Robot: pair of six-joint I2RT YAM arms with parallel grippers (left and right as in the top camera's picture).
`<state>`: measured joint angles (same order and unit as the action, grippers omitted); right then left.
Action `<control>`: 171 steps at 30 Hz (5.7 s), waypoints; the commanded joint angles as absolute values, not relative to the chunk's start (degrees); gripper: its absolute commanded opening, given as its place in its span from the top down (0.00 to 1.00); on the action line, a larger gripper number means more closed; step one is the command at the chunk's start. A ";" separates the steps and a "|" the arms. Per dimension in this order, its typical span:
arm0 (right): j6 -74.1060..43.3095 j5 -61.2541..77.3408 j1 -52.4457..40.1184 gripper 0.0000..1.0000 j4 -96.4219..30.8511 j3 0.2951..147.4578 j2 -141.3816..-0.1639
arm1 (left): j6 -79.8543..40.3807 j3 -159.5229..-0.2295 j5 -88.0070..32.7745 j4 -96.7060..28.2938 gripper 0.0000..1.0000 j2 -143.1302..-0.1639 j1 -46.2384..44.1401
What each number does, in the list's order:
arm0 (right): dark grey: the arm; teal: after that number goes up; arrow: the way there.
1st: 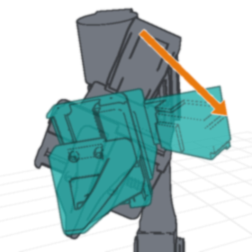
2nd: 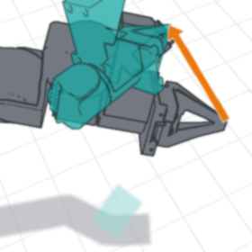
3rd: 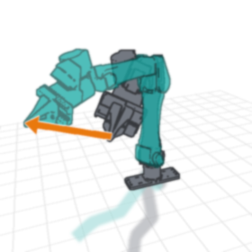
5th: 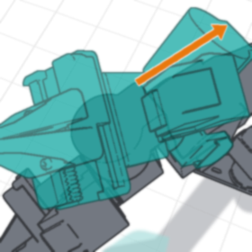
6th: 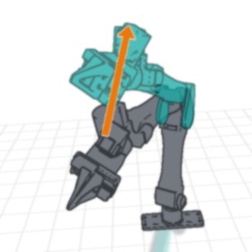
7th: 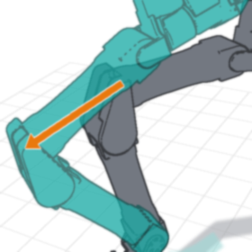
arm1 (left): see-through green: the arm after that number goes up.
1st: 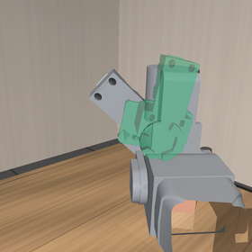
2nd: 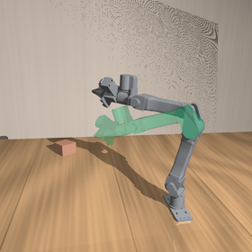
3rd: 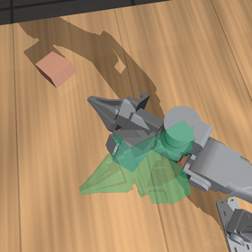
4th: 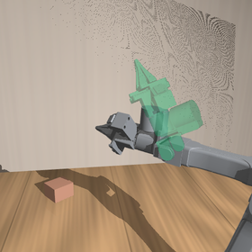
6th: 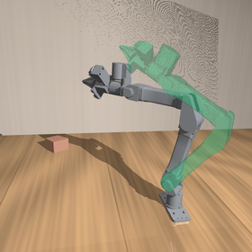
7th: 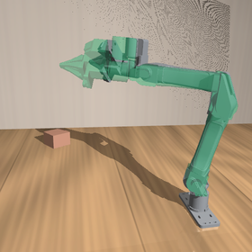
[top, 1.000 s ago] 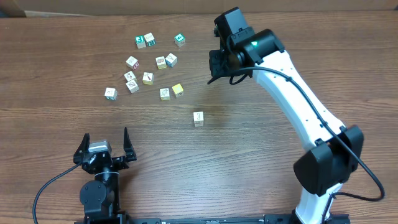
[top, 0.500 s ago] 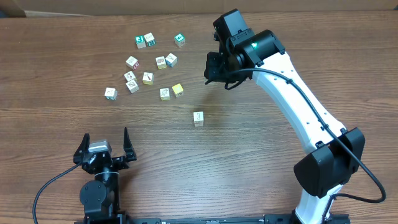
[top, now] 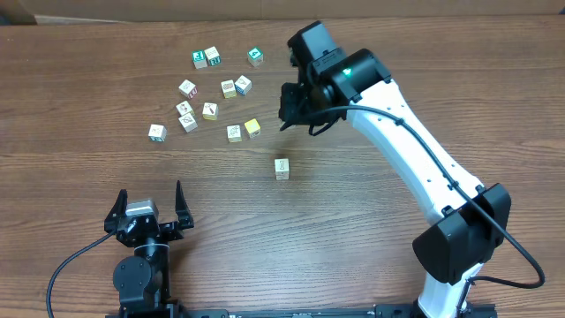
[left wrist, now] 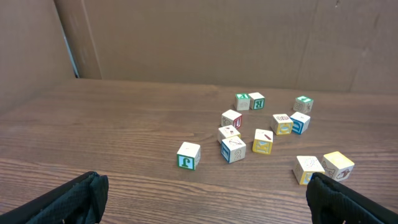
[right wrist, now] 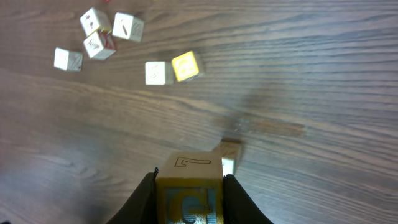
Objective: Form a tower
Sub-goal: 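Carry the yellow G block with the right gripper over the stack, then lower the yellow G block onto the top of the stack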
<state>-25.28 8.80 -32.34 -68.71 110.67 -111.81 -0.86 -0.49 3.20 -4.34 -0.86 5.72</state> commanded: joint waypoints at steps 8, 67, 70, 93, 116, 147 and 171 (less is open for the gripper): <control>-27.51 7.27 -34.57 0.87 -70.89 111.50 -111.02 | 0.43 -0.30 3.14 -4.23 0.01 -0.27 5.61; -35.77 -10.92 -44.29 0.88 -59.83 93.21 -111.28 | 0.45 -0.30 3.14 -4.23 0.00 -0.27 5.61; -35.77 -10.92 -44.29 0.88 -59.81 93.21 -111.28 | 0.45 -0.30 3.14 -4.23 0.00 -0.27 5.61; -35.77 -10.96 -44.23 0.88 -56.38 90.26 -111.33 | 0.45 -0.30 3.14 -4.23 0.00 -0.27 5.61; -35.81 -11.25 -43.81 0.87 -55.35 89.62 -111.35 | 0.45 -0.30 3.14 -4.23 0.00 -0.27 5.61; -35.73 -10.28 -43.81 0.87 -55.00 89.17 -111.35 | 0.45 -0.30 3.14 -4.23 0.00 -0.27 5.61; -35.75 -10.28 -43.81 0.67 -55.13 89.14 -111.35 | 0.45 -0.30 3.14 -4.23 0.00 -0.27 5.61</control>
